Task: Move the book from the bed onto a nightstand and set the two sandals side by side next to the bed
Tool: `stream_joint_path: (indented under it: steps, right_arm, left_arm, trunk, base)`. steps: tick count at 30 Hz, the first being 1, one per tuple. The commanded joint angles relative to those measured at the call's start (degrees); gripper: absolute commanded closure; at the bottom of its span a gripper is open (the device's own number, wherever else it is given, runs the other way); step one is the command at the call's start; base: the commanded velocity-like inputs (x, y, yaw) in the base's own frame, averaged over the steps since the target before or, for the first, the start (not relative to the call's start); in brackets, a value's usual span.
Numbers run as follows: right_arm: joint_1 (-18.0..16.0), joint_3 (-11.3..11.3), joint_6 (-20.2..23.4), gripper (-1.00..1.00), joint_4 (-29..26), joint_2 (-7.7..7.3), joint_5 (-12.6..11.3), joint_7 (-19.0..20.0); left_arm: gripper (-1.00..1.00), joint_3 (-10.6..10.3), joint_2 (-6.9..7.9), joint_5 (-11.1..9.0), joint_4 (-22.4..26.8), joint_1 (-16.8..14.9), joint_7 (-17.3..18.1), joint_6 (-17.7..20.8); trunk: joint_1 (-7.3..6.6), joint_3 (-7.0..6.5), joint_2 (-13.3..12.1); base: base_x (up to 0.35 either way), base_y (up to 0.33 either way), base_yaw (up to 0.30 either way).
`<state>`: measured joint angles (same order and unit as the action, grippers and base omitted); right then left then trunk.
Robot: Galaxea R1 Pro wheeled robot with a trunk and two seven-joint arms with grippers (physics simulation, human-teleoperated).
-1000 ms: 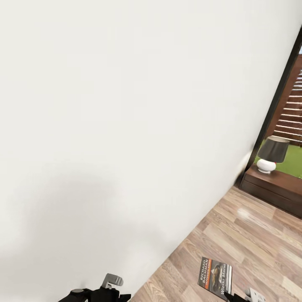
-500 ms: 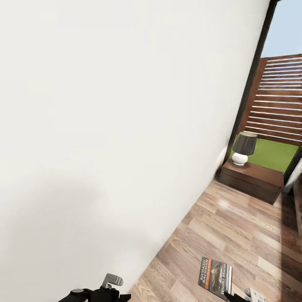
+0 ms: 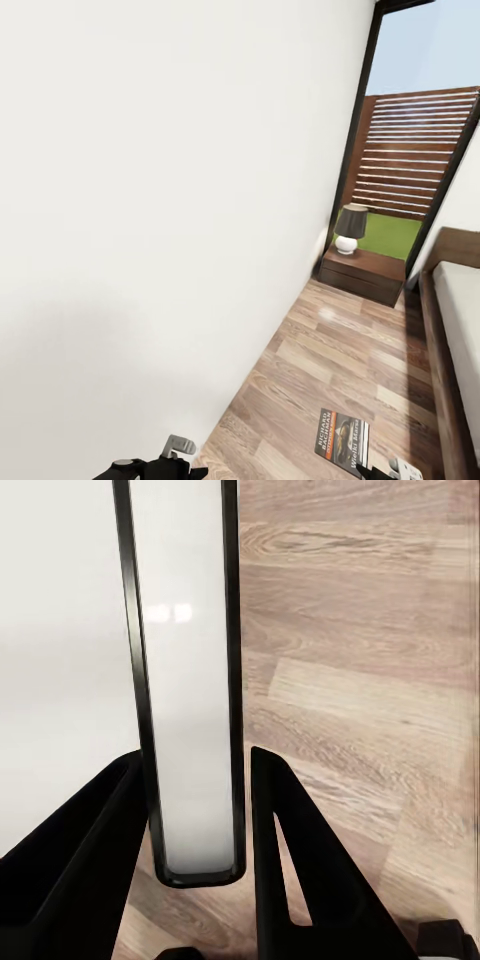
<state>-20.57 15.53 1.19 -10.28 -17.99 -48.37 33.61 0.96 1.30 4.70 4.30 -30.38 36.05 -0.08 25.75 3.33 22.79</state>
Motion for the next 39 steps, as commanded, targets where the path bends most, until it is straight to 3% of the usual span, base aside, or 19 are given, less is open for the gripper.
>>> stream_joint_path:
  steps: [1,39]
  right_arm:
    - [-0.08,0.29,0.13,1.0,0.01,-0.03,-0.67,0.14]
    - [-0.08,0.29,0.13,1.0,0.0,-0.03,-0.67,0.14]
  left_arm:
    - [-1.0,0.14,0.02,0.49,0.09,-0.02,0.17,-0.01]
    - [-1.0,0.11,0.02,0.49,0.09,0.0,0.16,-0.01]
  trunk:
    - [0.04,0.13,0.13]
    - [0.04,0.13,0.13]
  base:
    - [0.0,0.0,-0.289]
    - [0.0,0.0,-0.284]
